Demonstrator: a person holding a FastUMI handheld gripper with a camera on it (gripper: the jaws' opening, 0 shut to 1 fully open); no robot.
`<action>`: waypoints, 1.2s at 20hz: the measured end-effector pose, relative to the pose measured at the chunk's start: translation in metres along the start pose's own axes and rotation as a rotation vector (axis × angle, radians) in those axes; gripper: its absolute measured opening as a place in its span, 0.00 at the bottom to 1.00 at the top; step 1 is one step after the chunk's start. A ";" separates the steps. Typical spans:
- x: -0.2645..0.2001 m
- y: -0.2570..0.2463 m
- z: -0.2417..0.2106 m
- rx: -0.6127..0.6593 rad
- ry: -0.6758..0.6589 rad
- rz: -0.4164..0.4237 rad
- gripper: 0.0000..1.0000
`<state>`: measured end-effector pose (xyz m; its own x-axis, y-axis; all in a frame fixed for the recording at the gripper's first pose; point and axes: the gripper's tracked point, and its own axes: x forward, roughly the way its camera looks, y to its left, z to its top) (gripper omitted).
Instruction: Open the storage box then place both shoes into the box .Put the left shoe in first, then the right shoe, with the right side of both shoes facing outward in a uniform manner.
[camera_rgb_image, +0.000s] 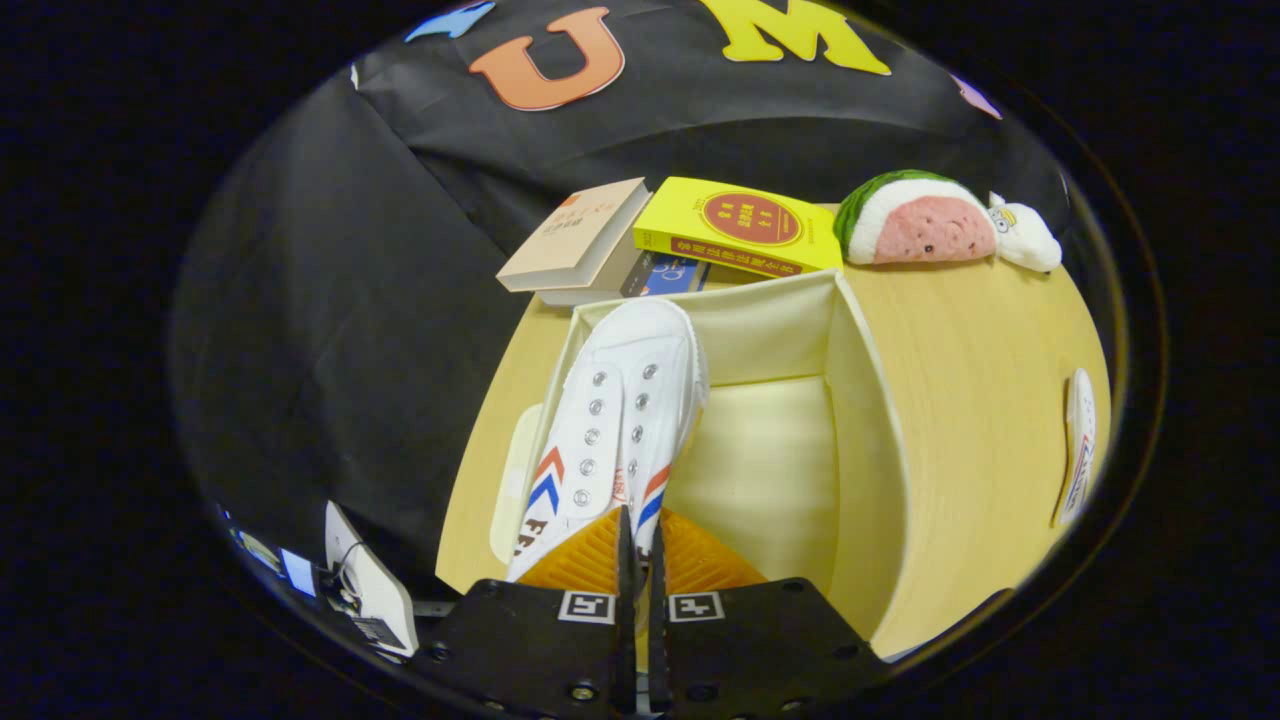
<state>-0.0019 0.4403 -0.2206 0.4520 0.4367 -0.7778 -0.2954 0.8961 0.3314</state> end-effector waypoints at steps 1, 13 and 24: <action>0.007 0.002 -0.003 -0.012 0.006 0.007 0.09; -0.046 -0.026 0.020 -0.161 -0.140 -0.023 0.90; -0.184 -0.162 0.041 -0.258 -0.409 -0.119 0.96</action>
<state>-0.0032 0.2180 -0.1093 0.7730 0.3744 -0.5122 -0.3972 0.9151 0.0694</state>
